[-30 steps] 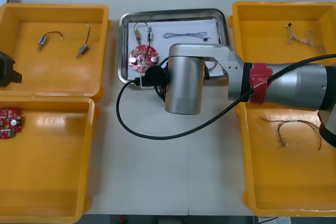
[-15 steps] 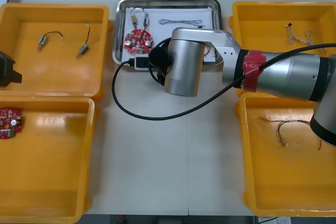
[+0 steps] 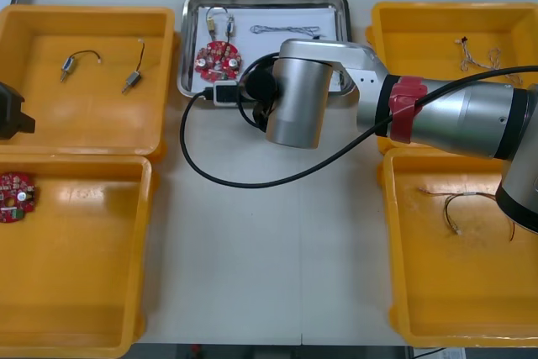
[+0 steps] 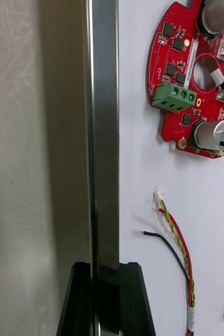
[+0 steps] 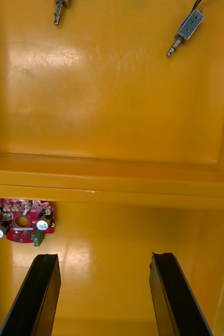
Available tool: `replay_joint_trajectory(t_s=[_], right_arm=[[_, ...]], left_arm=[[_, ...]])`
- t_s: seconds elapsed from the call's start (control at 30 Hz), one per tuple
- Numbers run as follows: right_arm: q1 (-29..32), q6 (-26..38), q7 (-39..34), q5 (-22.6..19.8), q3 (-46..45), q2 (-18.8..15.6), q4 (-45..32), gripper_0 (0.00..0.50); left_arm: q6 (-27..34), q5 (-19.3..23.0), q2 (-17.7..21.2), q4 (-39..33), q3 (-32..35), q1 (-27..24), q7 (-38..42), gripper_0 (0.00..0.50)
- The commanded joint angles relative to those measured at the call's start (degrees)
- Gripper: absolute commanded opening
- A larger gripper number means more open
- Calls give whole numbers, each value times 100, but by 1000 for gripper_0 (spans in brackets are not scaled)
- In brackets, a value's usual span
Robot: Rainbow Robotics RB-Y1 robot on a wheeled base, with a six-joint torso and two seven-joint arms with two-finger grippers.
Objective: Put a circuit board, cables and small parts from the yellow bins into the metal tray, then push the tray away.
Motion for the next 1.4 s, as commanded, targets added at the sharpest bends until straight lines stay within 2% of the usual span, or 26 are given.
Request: replay_joint_trajectory(t_s=[0.03, 0.1, 0.13, 0.17, 0.2, 0.27, 0.3, 0.33, 0.37, 0.53, 0.67, 0.9, 1.3, 1.4], right_arm=[[-351, -69, 137, 27, -205, 120, -25, 0], [-351, -69, 154, 27, -205, 120, -34, 3], [-351, -69, 154, 27, -205, 120, -34, 91], [-351, -69, 163, 18, -205, 111, -52, 91], [-351, -69, 172, 18, -205, 111, -60, 236], [-351, -52, 198, 18, -205, 111, -69, 364], [-351, -52, 207, 18, -205, 111, -69, 403], [-351, -26, 216, 18, -205, 111, -69, 468], [-351, 18, 225, 18, -205, 102, -69, 500], [-368, 379, 304, 18, -240, 58, -219, 500], [-368, 1012, 356, 9, -425, 14, -561, 500], [-359, 1811, 436, -237, -732, -82, -1018, 500], [27, 3411, 251, -1045, -2007, -170, -1519, 500], [133, 3719, -109, -1283, -2341, -197, -1528, 500]], left_arm=[[36, 34, 132, -139, -58, 64, 254, 500], [36, 34, 132, -139, -58, 64, 254, 500], [36, 34, 132, -139, -58, 64, 254, 500], [36, 34, 132, -139, -58, 64, 254, 500], [36, 34, 132, -139, -58, 64, 254, 500], [36, 34, 132, -139, -58, 64, 254, 500], [36, 34, 132, -139, -58, 64, 254, 500], [36, 34, 132, -139, -58, 64, 254, 500], [36, 34, 132, -139, -58, 64, 254, 500], [36, 34, 132, -139, -58, 64, 254, 500], [36, 34, 132, -139, -58, 64, 254, 500], [36, 34, 132, -139, -58, 64, 254, 500], [36, 34, 132, -139, -58, 64, 254, 500], [36, 34, 132, -139, -58, 64, 254, 500]])
